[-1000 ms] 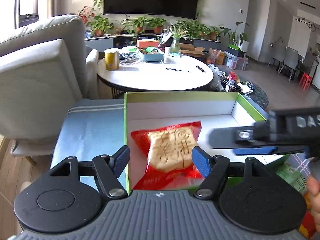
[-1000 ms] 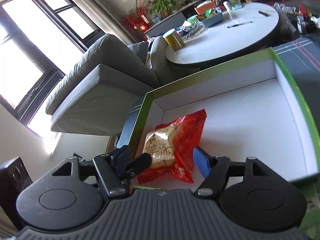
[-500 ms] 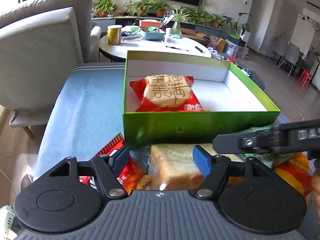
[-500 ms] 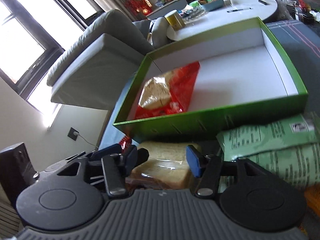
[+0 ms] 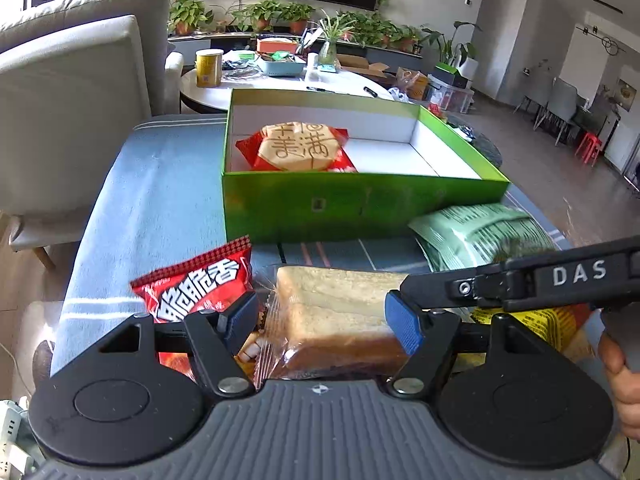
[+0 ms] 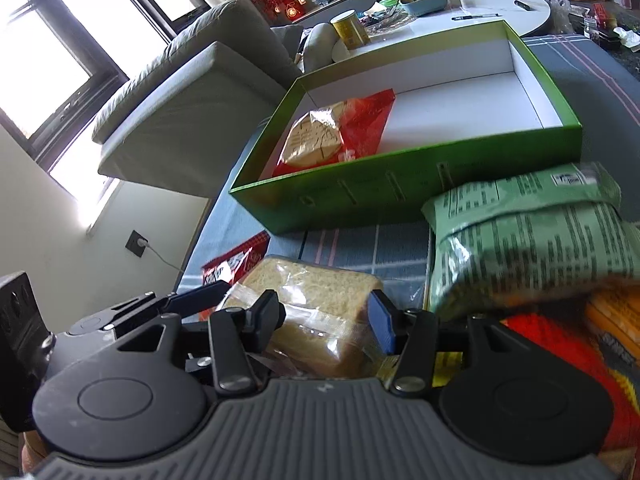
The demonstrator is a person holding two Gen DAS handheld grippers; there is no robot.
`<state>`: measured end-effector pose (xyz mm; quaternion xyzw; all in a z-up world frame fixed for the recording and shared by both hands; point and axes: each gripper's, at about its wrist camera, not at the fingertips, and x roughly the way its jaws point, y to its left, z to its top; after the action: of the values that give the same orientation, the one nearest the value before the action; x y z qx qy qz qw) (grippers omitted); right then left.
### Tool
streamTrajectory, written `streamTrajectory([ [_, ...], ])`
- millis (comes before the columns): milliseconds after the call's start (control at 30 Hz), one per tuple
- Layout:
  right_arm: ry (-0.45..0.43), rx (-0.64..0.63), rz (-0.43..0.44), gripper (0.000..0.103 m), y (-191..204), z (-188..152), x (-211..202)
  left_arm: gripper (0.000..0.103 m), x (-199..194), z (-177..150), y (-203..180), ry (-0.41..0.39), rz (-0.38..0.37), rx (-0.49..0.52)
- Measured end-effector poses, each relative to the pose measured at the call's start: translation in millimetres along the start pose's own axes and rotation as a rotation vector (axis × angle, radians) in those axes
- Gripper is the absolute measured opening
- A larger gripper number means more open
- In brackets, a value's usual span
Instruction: Organize snacks
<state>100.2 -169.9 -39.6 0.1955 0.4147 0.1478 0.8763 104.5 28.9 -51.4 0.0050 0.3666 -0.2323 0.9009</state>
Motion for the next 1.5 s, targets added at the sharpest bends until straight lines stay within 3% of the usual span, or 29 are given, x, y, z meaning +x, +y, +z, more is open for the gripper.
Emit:
streamTrajectory([
  [533, -0.004, 0.058, -0.026, 0.070, -13, -13, -12, 0.067, -15, -13, -2, 0.027, -0.044, -0.015],
  [867, 0.066, 0.099, -0.030, 0.074, -8, -17, -15, 0.069, -21, -17, 0, 0.063, -0.072, -0.044],
  [1000, 0.043, 0.069, -0.088, 0.087, -7, -23, -28, 0.079, -22, -18, -1, 0.066, -0.066, -0.035],
  [1100, 0.061, 0.080, -0.095, 0.098, -12, -25, -27, 0.081, -16, -19, -1, 0.076, -0.070, -0.055],
  [1200, 0.075, 0.105, -0.065, 0.097, -14, -25, -17, 0.079, -12, -19, 0, 0.077, -0.075, -0.080],
  [1367, 0.087, 0.154, -0.021, 0.081, -17, -20, -4, 0.073, -18, -17, -4, 0.052, -0.069, -0.068],
  [1500, 0.072, 0.159, 0.013, 0.078, -17, -18, -9, 0.070, -29, -12, -7, 0.011, -0.062, -0.060],
])
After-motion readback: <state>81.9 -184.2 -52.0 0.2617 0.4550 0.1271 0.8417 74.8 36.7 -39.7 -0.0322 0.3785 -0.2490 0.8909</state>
